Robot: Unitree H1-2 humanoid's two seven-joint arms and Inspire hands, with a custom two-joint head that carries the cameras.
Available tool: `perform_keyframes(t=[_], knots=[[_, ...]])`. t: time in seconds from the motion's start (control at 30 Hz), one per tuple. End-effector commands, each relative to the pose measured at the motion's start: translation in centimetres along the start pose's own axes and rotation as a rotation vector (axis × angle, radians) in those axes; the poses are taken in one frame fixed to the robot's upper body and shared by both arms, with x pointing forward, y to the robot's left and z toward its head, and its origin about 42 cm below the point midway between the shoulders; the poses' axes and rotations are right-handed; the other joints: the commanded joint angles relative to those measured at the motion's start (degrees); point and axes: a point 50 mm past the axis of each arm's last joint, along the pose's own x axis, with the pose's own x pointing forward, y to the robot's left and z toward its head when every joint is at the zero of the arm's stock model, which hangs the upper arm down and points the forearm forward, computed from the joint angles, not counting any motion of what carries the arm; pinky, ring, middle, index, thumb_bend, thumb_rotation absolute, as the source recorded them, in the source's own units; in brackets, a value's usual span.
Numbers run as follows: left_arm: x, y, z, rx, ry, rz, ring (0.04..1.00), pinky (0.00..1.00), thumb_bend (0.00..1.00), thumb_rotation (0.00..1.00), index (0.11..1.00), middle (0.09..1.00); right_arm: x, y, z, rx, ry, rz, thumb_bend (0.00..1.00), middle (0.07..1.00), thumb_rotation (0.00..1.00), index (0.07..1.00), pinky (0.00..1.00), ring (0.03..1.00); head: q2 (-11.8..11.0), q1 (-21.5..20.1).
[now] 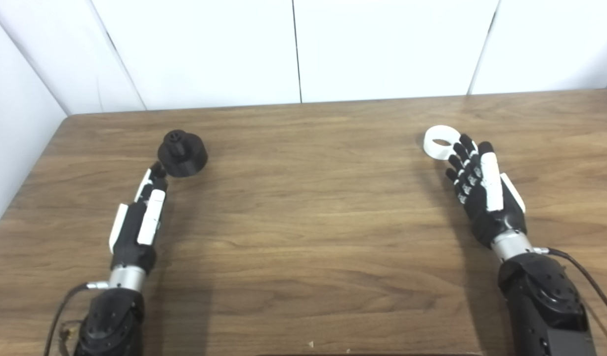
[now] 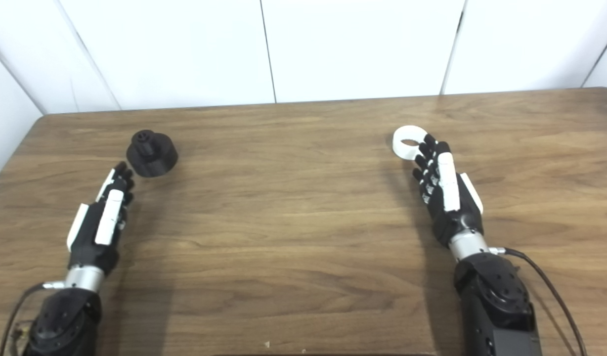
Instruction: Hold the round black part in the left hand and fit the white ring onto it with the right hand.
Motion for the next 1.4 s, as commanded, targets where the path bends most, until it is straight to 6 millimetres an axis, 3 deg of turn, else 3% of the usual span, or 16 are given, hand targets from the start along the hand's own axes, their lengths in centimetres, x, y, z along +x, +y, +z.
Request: perform_keyframes(t=[0.0,0.07,0.27,0.43,0.57,0.87,1.03,1.37], knots=[[1.5,1.6,2.9,0.096,-0.103,0.019,1.0,1.0,0.73,0.41,1.0,1.0,1.1,0.4,2.1,-0.011,-0.098,0.033,0.54,1.0,1.0,0.997,1.0,1.0,0.0,0.3],[2.0,2.4,3.8,0.158,-0.112,0.023,1.0,1.0,0.78,0.36,0.998,1.0,1.2,0.4,2.0,-0.016,-0.091,0.032,0.54,1.0,1.0,0.992,1.0,1.0,-0.1,0.7],[3.9,4.7,7.0,0.38,-0.085,0.048,1.0,1.0,0.95,0.38,1.0,1.0,1.2,0.5,1.8,-0.029,-0.082,0.05,0.56,1.0,1.0,0.972,1.0,1.0,-0.4,1.1],[5.8,5.7,8.9,0.55,-0.076,0.045,1.0,0.96,0.95,0.44,1.0,1.0,1.2,0.6,1.7,-0.037,-0.081,0.052,0.57,1.0,1.0,0.951,1.0,1.0,-0.3,1.0],[8.1,6.7,9.5,0.664,-0.064,0.012,1.0,0.99,0.93,0.41,0.992,1.0,1.0,0.7,1.7,-0.038,-0.077,0.06,0.57,1.0,1.0,0.959,1.0,1.0,-0.2,0.9],[13.1,8.2,9.9,0.873,0.042,-0.101,1.0,0.98,1.0,0.4,0.947,0.999,0.8,0.7,1.6,-0.031,-0.07,0.063,0.58,1.0,1.0,0.956,1.0,1.0,0.0,1.1],[15.3,8.0,9.3,0.925,0.131,-0.165,1.0,0.92,1.0,0.41,0.942,1.0,0.8,0.7,1.5,-0.033,-0.068,0.069,0.58,1.0,1.0,0.964,1.0,1.0,0.1,0.9],[16.5,7.9,7.9,0.933,0.197,-0.215,1.0,0.9,1.0,0.42,0.932,0.991,0.6,0.3,1.6,-0.048,-0.066,0.061,0.58,1.0,1.0,0.964,1.0,1.0,-0.1,0.9]])
